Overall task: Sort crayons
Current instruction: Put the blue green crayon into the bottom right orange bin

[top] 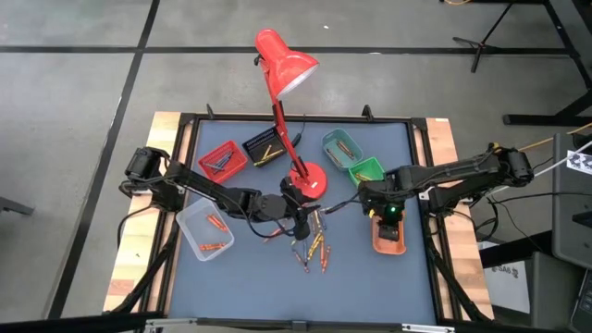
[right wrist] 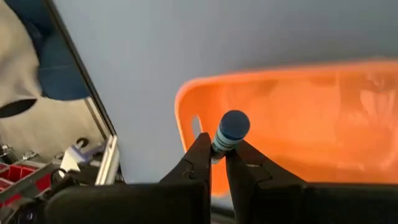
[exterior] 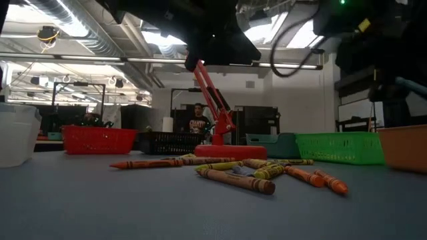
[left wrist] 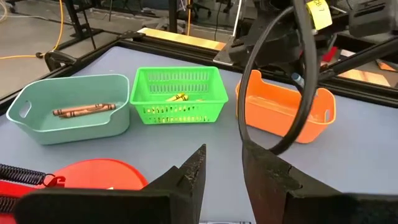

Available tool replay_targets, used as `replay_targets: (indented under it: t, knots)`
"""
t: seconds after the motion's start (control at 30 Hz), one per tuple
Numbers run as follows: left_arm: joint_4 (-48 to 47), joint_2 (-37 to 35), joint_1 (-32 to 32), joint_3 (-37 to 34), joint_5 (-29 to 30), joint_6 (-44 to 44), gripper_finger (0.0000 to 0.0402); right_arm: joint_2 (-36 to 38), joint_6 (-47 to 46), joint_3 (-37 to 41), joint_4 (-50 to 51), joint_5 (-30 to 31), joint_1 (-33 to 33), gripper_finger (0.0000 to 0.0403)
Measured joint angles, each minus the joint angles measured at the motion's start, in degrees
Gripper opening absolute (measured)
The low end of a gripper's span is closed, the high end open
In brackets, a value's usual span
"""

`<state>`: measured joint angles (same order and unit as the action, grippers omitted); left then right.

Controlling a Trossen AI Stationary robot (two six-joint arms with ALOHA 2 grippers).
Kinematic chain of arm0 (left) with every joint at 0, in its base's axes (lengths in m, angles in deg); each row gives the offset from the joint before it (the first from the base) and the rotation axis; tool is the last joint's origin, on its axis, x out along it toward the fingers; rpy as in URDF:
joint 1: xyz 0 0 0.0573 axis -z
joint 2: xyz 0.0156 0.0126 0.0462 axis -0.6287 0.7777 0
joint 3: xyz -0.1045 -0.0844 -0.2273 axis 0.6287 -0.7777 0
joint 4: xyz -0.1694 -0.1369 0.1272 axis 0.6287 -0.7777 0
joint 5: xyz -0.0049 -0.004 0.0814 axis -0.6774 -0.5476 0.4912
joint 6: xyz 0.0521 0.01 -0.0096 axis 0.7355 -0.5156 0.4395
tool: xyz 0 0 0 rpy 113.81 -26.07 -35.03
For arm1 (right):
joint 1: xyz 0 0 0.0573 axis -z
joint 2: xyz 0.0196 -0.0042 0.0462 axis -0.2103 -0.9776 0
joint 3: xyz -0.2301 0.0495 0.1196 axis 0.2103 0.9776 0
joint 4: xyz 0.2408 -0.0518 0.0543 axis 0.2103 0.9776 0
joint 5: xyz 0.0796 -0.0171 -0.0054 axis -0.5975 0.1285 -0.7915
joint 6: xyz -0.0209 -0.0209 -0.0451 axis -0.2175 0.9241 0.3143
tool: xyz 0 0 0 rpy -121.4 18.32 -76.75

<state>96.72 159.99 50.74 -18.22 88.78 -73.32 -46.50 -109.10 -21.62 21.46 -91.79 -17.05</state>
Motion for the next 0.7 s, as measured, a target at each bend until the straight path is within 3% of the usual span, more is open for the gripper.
replay_targets:
  t: [0.23, 0.4, 0.7]
  knots:
    - [-0.98, 0.00, -0.01, -0.02, 0.01, 0.04, 0.0089, 0.00, 0.04, 0.02, 3.16, 6.25, 0.00, 0.0024]
    - [-8.16, 0.00, -0.17, -0.09, 0.00, -0.02, 0.0089, 0.02, 0.04, 0.02, 3.87, 7.57, 0.00, 0.0026]
    - [-20.45, 0.00, -0.24, -0.09, -2.93, -3.04, 0.0089, 0.04, 0.08, 0.03, 3.80, 9.09, 0.02, 0.0108]
